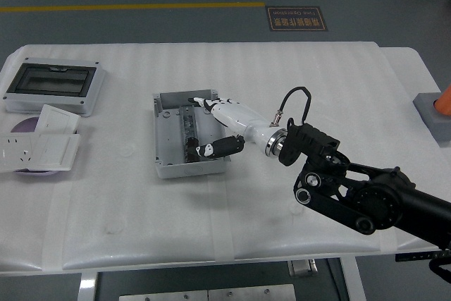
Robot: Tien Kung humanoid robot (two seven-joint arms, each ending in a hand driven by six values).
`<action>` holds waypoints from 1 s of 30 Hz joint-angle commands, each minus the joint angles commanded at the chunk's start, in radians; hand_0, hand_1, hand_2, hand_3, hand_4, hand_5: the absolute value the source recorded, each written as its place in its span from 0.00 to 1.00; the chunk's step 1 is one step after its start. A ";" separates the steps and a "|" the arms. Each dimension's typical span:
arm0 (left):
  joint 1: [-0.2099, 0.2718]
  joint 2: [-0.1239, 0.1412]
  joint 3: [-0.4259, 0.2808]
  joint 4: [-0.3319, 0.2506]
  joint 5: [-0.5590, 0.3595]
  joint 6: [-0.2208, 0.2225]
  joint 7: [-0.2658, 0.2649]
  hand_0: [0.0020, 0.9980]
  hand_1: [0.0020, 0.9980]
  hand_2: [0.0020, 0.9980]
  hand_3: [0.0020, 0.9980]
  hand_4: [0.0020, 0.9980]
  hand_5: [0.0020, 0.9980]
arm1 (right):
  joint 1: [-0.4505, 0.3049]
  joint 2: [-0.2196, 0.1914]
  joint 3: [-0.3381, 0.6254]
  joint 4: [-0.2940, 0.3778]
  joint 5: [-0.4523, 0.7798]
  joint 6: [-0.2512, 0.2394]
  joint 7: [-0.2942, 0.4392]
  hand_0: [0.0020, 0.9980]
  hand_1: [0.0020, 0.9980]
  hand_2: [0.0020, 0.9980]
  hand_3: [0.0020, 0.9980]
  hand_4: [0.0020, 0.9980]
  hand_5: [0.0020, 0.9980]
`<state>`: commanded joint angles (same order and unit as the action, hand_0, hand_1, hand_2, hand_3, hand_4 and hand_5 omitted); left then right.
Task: Pick up the battery,place it into the box
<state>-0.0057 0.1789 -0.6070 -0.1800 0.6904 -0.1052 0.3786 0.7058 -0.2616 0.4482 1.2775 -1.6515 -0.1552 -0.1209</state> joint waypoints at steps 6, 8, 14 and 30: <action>-0.001 0.000 -0.003 0.000 0.003 0.001 0.001 0.66 0.66 0.62 0.53 0.41 0.40 | 0.056 -0.083 0.002 -0.036 0.011 -0.016 0.013 1.00 0.96 0.88 1.00 0.91 0.54; -0.001 0.001 -0.006 0.000 0.005 0.002 0.001 0.66 0.66 0.62 0.53 0.41 0.40 | 0.098 -0.126 -0.032 -0.053 0.005 -0.016 0.012 1.00 0.96 0.88 1.00 0.91 0.54; -0.006 0.003 -0.001 0.000 0.001 0.004 -0.001 0.66 0.66 0.62 0.52 0.41 0.40 | 0.216 -0.181 -0.189 -0.111 -0.092 0.006 -0.020 1.00 0.92 0.85 1.00 0.91 0.55; -0.010 0.004 -0.003 0.000 0.037 0.001 0.004 0.66 0.66 0.62 0.53 0.40 0.42 | 0.343 -0.115 -0.277 -0.132 -0.495 0.307 -0.036 1.00 0.94 0.95 1.00 0.86 0.50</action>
<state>-0.0159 0.1832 -0.6103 -0.1800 0.7275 -0.1047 0.3830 1.0489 -0.3770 0.1715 1.1453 -2.1468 0.1521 -0.1573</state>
